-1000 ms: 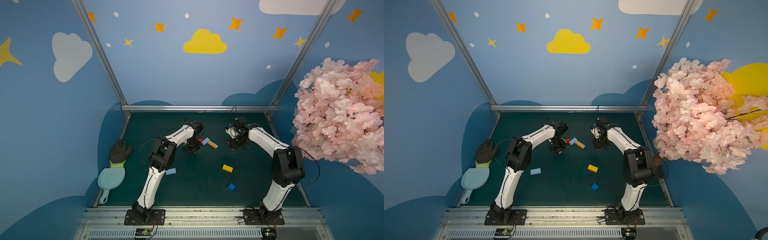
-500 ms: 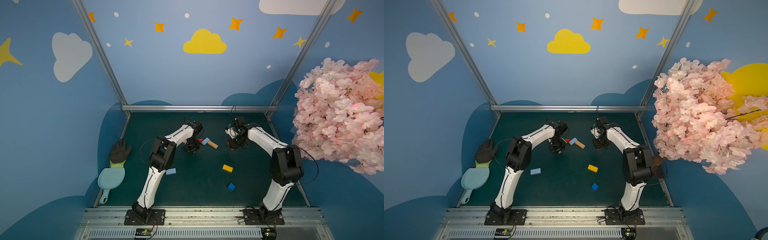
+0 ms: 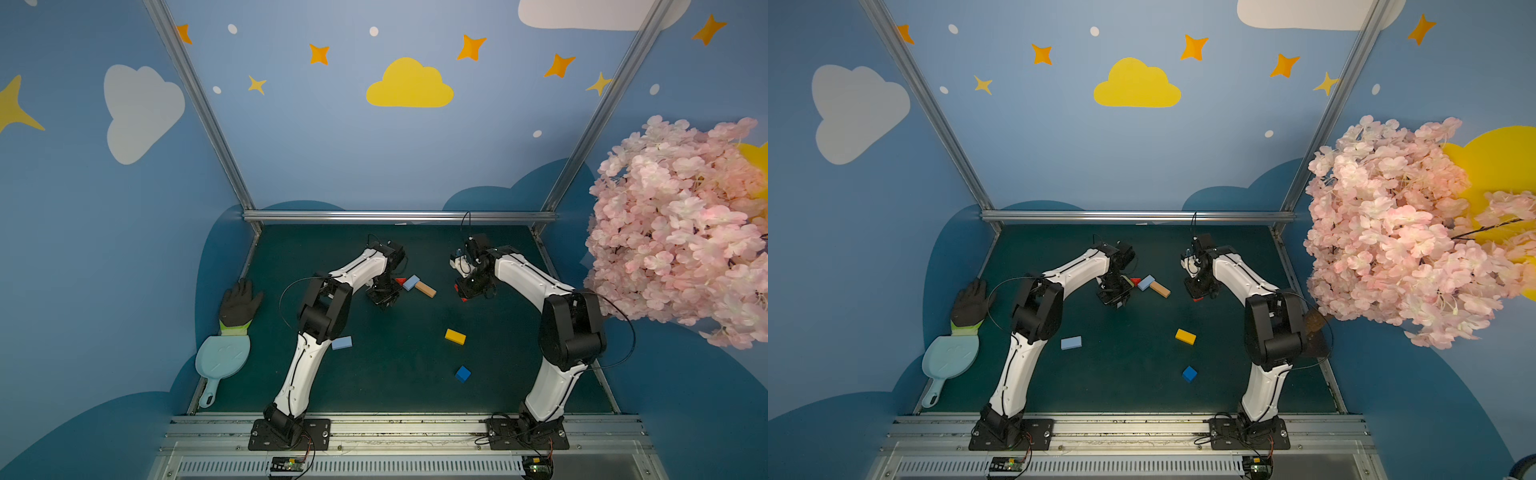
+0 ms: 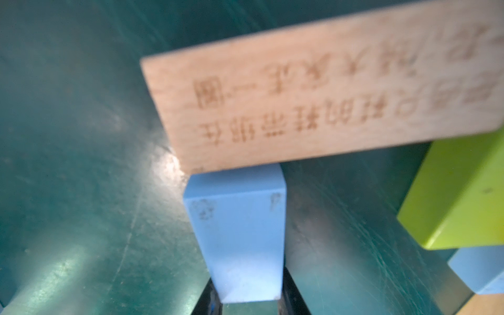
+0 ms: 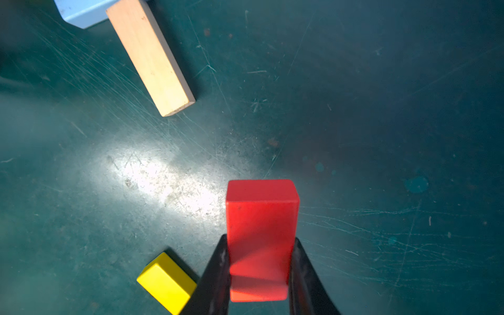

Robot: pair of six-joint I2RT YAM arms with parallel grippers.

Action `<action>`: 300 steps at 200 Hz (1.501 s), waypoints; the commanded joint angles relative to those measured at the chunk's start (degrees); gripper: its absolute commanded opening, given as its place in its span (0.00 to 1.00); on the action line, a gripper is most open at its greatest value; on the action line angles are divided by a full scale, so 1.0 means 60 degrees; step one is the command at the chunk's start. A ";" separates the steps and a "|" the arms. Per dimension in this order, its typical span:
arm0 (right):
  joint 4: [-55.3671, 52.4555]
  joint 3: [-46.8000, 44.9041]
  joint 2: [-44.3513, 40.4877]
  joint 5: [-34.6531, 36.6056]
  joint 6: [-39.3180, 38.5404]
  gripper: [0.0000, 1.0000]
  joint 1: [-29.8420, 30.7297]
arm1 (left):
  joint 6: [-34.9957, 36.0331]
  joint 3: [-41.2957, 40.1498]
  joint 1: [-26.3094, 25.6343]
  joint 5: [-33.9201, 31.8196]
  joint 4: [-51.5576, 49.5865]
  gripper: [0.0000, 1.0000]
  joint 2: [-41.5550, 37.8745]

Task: Assemble a heart with building blocks
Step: Assemble the building block at the center of the board.

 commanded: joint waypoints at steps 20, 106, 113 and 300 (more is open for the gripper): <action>-0.0189 0.0336 0.0161 -0.0161 -0.0077 0.00 0.0033 | 0.0052 0.0196 0.0124 -0.0135 -0.0199 0.24 0.0349; -0.0226 0.0410 0.0249 -0.0220 -0.0099 0.00 0.0026 | 0.0079 0.0284 0.0140 -0.0105 -0.0207 0.24 0.0410; -0.0231 0.0408 0.0251 -0.0223 -0.0099 0.00 0.0033 | 0.0080 0.0280 0.0140 -0.0091 -0.0205 0.24 0.0417; -0.0211 0.0369 0.0237 -0.0225 -0.0121 0.00 0.0092 | 0.0499 0.0656 0.0069 -0.0206 -0.0485 0.77 0.0517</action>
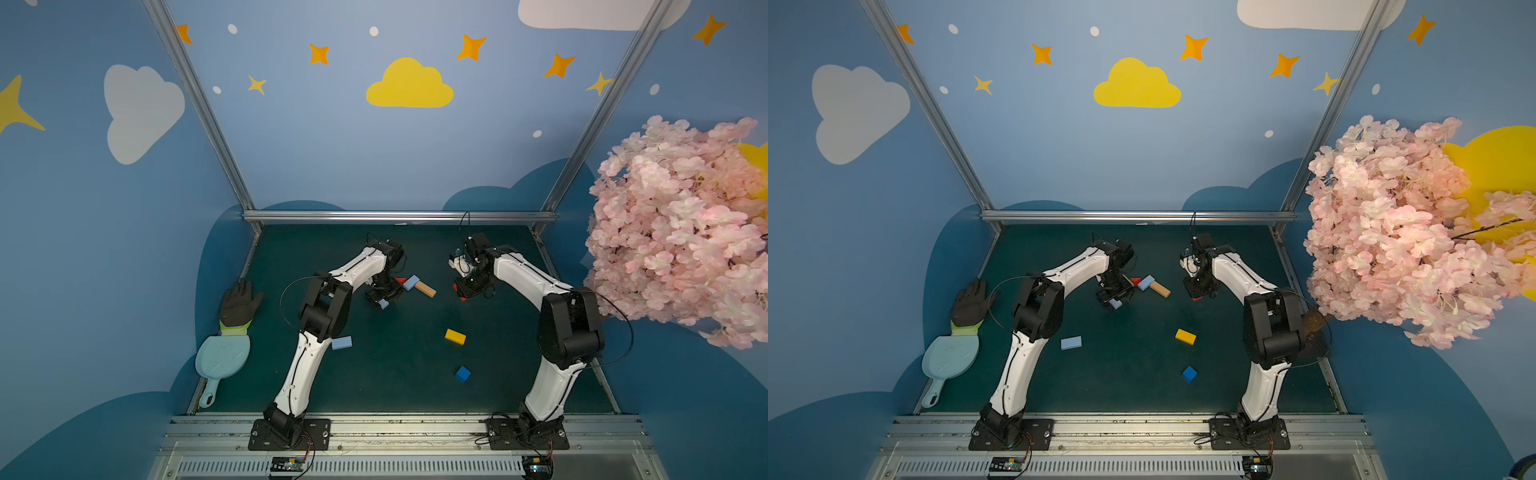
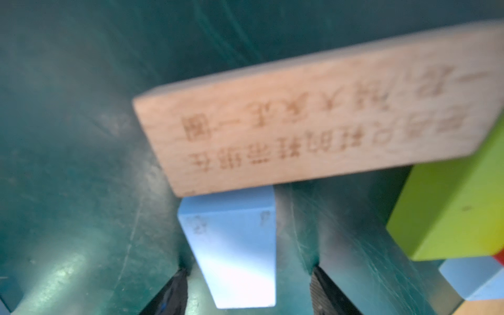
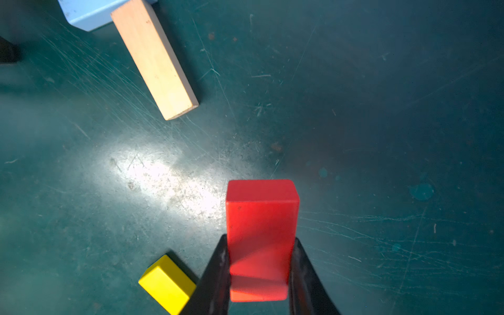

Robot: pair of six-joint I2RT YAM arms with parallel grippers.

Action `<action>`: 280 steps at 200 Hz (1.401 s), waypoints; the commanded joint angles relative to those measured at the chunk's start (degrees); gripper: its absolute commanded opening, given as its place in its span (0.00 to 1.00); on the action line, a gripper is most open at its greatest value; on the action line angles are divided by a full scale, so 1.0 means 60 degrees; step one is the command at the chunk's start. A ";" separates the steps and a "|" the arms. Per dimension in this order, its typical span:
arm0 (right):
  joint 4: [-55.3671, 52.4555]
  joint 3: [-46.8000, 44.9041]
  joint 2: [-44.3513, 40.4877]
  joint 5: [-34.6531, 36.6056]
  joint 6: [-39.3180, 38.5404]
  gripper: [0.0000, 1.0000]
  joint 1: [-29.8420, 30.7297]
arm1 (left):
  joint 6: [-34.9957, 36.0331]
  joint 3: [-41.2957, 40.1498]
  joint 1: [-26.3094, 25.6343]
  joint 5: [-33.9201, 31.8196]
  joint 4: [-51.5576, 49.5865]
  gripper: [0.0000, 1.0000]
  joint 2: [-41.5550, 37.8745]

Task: Assemble a heart with building blocks
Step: Assemble the building block at the center of the board.

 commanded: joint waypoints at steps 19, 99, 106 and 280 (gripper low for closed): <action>-0.0184 0.0232 0.0050 -0.0060 -0.0042 0.00 0.0060 | 0.0505 0.0472 -0.0086 -0.0295 -0.0298 0.86 0.0235; -0.0220 0.0288 -0.0698 0.0663 0.1198 0.00 0.0026 | 0.2012 0.1997 -0.0339 -0.1658 -0.0766 1.00 -0.1290; -0.0425 0.0509 -0.0777 0.0736 0.1687 0.00 0.0039 | 0.2126 0.1712 -0.0314 -0.1894 -0.0685 1.00 -0.1629; -0.0740 0.1617 0.1365 0.1177 1.3513 0.00 0.3495 | 0.2923 -0.7230 0.2272 -0.1893 0.2803 1.00 -0.6973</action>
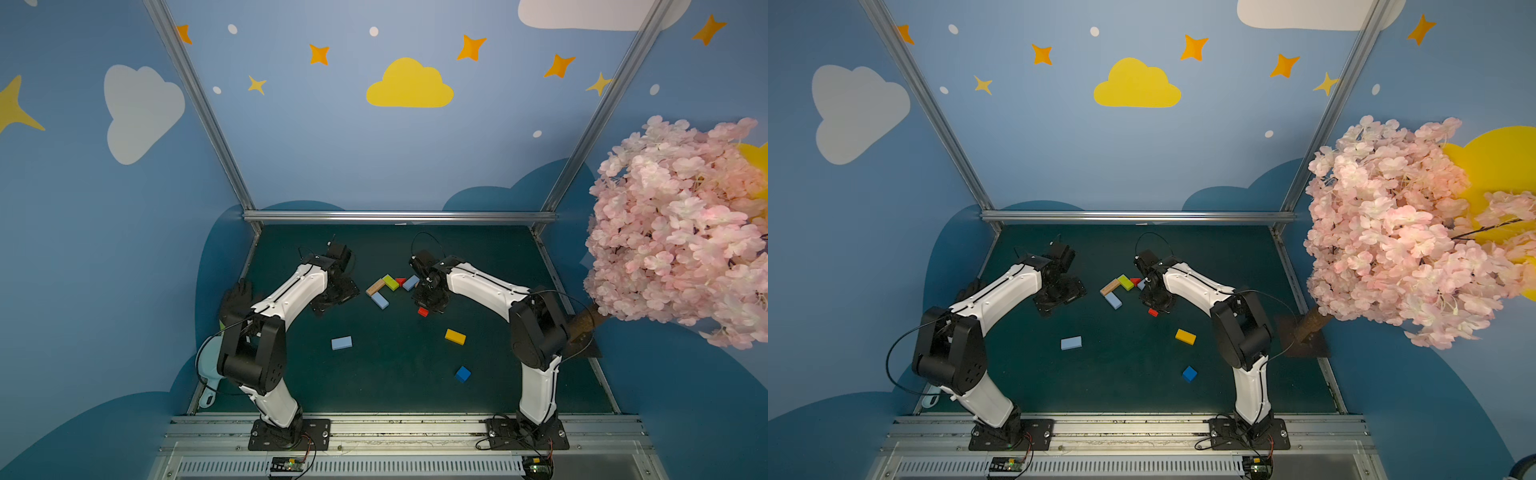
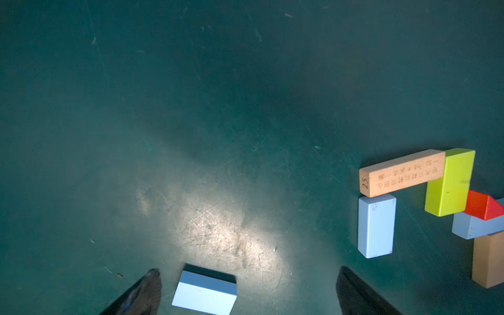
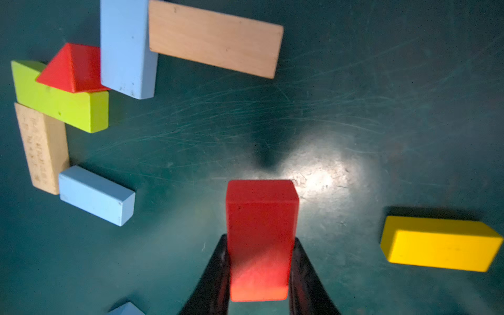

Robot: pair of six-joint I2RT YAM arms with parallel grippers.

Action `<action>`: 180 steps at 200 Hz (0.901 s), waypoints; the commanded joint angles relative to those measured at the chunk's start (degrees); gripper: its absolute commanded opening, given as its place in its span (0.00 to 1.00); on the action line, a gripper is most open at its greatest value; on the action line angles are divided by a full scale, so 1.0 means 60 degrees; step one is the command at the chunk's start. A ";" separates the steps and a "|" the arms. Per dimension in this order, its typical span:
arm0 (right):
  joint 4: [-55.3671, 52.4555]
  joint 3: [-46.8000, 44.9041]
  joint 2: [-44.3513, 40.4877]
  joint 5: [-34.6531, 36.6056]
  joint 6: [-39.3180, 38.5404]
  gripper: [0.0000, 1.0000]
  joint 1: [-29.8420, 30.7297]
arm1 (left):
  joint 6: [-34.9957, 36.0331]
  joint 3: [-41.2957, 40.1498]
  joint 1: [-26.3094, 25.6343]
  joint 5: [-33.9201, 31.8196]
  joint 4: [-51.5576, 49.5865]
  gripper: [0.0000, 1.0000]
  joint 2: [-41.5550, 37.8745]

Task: Assemble a heart with building blocks
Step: Assemble the building block at the center of the board.

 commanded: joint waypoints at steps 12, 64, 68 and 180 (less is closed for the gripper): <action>-0.0559 0.0821 0.0450 0.0275 0.0878 0.00 0.0073 | 0.0235 -0.0482 0.0210 0.0176 0.0294 1.00 -0.0356; -0.1298 0.1619 0.1425 0.0138 0.1101 0.00 0.0202 | 0.0323 -0.0640 0.0368 0.0356 0.0474 1.00 -0.0377; -0.1413 0.1673 0.1479 0.0156 0.1147 0.00 0.0196 | 0.0323 -0.0640 0.0379 0.0371 0.0474 1.00 -0.0369; -0.1755 0.2486 0.2245 0.0278 0.0844 0.00 -0.0239 | 0.0308 -0.0637 0.0428 0.0479 0.0513 1.00 -0.0216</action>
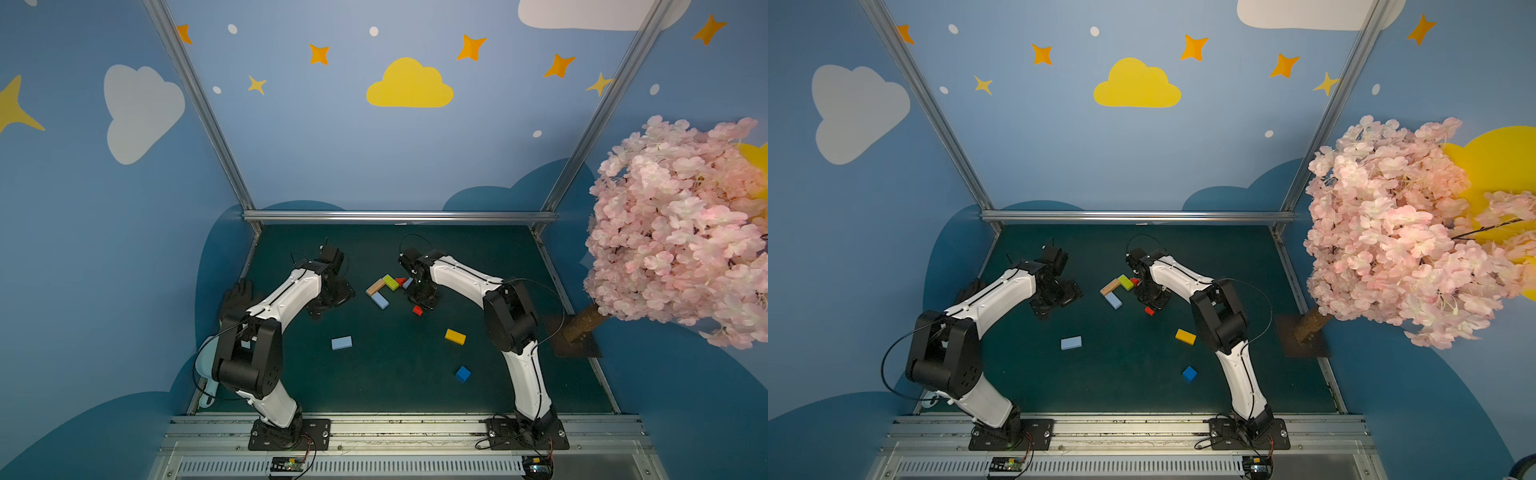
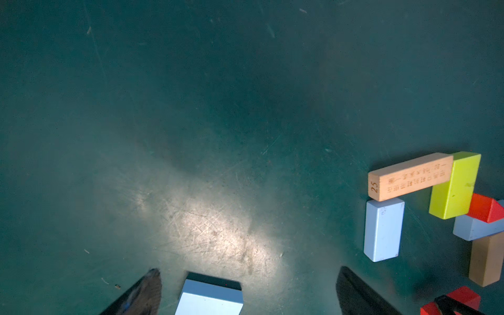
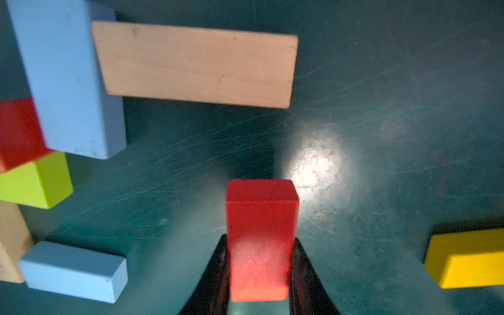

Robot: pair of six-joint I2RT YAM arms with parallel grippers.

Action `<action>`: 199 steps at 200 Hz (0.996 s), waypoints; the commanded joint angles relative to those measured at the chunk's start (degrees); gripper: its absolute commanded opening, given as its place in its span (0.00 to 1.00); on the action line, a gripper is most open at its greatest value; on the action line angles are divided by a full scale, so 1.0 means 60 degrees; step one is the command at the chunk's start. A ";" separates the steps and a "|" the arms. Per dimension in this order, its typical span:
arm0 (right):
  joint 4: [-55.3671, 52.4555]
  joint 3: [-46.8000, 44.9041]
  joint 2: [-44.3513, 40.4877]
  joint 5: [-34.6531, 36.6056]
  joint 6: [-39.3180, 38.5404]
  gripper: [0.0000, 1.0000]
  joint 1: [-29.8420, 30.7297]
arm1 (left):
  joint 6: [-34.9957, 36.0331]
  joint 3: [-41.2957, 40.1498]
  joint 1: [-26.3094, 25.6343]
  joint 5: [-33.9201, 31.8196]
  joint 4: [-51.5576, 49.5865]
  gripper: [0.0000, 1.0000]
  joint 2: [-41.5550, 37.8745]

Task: Assemble a heart with building blocks
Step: Assemble the building block at the center of the board.

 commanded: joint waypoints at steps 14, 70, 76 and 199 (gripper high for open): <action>-0.0385 0.0226 0.0243 0.0052 -0.0148 0.00 -0.0262 | 0.0065 -0.0032 0.0073 0.0042 -0.0065 1.00 0.0023; -0.0343 0.0359 0.0472 -0.0203 -0.0327 0.00 -0.0432 | -0.0016 0.0092 0.0073 0.0121 -0.0065 1.00 0.0233; -0.0347 0.0380 0.0493 -0.0210 -0.0335 0.00 -0.0443 | -0.0023 0.0107 0.0073 0.0114 -0.0065 1.00 0.0244; -0.0440 0.0920 0.0901 -0.0363 -0.0630 0.00 -0.0666 | -0.0153 0.0320 0.0095 0.0083 -0.0085 1.00 0.0589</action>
